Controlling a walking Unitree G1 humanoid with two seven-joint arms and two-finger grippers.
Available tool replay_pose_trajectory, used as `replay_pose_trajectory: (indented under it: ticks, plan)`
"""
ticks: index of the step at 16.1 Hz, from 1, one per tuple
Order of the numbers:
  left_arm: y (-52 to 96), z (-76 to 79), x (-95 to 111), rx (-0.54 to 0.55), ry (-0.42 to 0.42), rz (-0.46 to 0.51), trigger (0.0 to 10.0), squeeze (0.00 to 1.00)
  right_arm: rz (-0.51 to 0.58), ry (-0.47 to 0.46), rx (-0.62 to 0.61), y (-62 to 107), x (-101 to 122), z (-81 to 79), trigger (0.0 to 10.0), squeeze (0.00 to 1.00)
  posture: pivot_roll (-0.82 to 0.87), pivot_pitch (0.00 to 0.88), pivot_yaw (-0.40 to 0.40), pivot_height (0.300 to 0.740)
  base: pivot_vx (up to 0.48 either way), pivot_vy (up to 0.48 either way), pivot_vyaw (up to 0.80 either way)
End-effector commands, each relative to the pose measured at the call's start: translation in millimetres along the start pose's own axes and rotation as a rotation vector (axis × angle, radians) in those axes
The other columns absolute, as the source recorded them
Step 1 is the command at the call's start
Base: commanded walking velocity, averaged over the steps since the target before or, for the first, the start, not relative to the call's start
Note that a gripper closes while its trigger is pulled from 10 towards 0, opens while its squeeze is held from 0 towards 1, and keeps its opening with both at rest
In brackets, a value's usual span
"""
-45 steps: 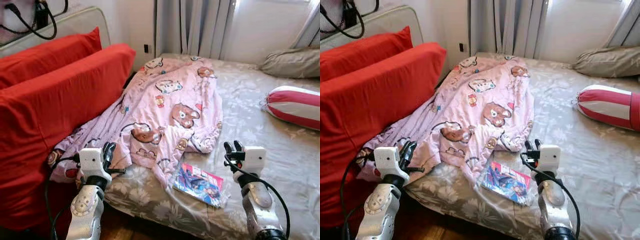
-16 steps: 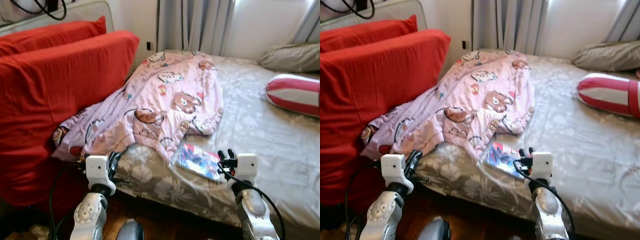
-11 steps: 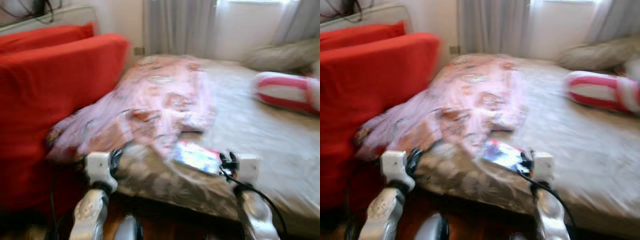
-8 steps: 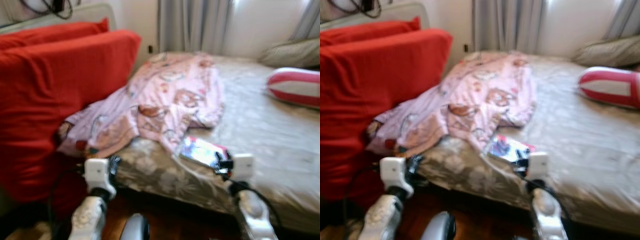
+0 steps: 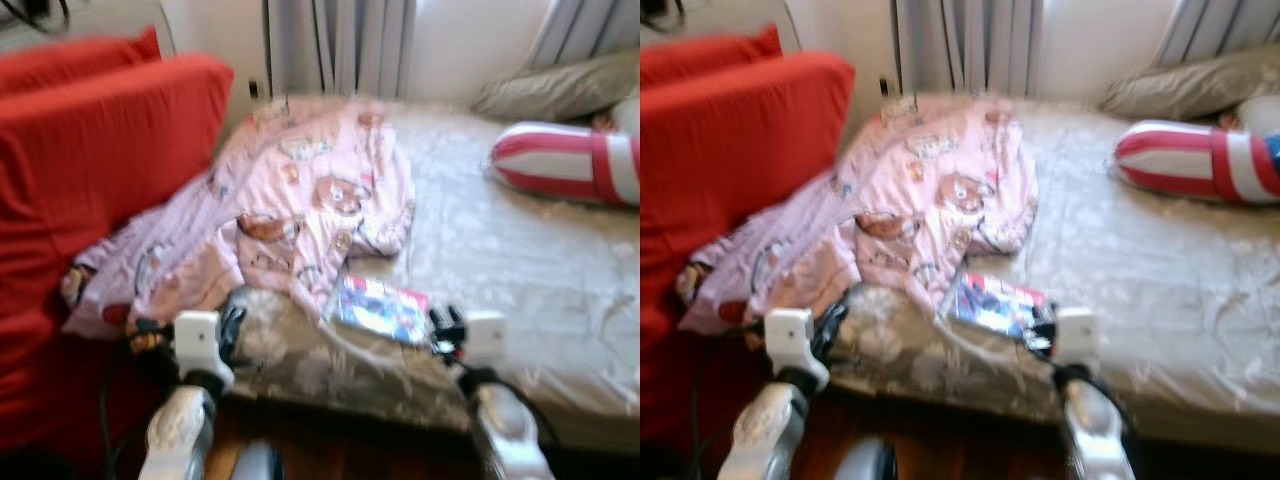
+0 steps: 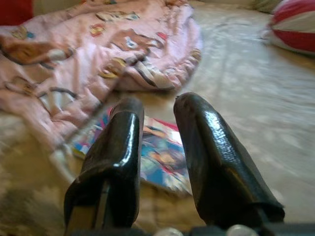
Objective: Clean up the room
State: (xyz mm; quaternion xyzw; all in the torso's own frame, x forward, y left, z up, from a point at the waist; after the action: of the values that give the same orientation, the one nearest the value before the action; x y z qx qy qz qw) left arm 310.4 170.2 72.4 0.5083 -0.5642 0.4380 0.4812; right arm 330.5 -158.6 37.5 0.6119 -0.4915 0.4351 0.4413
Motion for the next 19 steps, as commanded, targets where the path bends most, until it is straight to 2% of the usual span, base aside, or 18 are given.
replay_pose_trajectory:
  ticks: [1,5,8,17,18,19]
  plan:
    - [-4.5,6.5,6.9,-0.018,0.017,0.022,10.0,0.00,0.002,0.003,-0.020,2.3,3.0,9.7,10.0,0.00,0.02,0.000,0.003,0.631,0.352,0.000,0.00]
    - [-5.2,6.0,6.9,-0.017,0.015,0.021,10.0,0.00,-0.012,0.025,-0.009,2.3,1.2,8.5,10.0,0.00,0.02,0.000,0.004,0.631,0.355,0.000,0.00]
    - [-5.6,5.5,7.8,-0.019,0.013,0.025,10.0,0.00,-0.028,0.032,0.006,3.0,-2.2,6.7,10.0,0.00,0.02,0.000,0.004,0.631,0.359,0.000,0.76]
    - [-6.0,7.4,8.1,-0.027,0.016,0.025,10.0,0.00,-0.103,-0.053,-0.158,-0.3,-18.8,32.1,10.0,0.00,0.02,0.000,0.004,0.631,0.040,0.000,0.00]
    - [-6.2,7.5,7.6,-0.028,0.015,0.023,10.0,0.00,-0.130,-0.105,-0.184,0.1,-25.8,36.5,10.0,1.00,0.03,0.000,0.004,0.631,0.000,0.000,0.00]
    - [-6.1,7.8,8.0,-0.029,0.015,0.023,10.0,0.00,-0.157,-0.119,-0.215,0.8,-31.5,41.3,10.0,1.00,0.03,0.000,0.004,0.631,0.000,0.000,0.00]
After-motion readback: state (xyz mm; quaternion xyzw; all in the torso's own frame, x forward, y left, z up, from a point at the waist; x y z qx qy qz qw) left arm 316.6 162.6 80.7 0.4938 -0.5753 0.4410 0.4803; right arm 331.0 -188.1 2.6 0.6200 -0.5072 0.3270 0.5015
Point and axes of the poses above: a point about 5 cm out from each wrist's last joint towards the gripper, its own y axis pointing back from the gripper into the wrist, its own x axis along the axis of the wrist's last joint, z = x × y, the point moved 5 cm from there along -y, pointing out of the wrist towards the gripper, and after that the axes turned 12 degrees about -y, right-handed, at the moved point
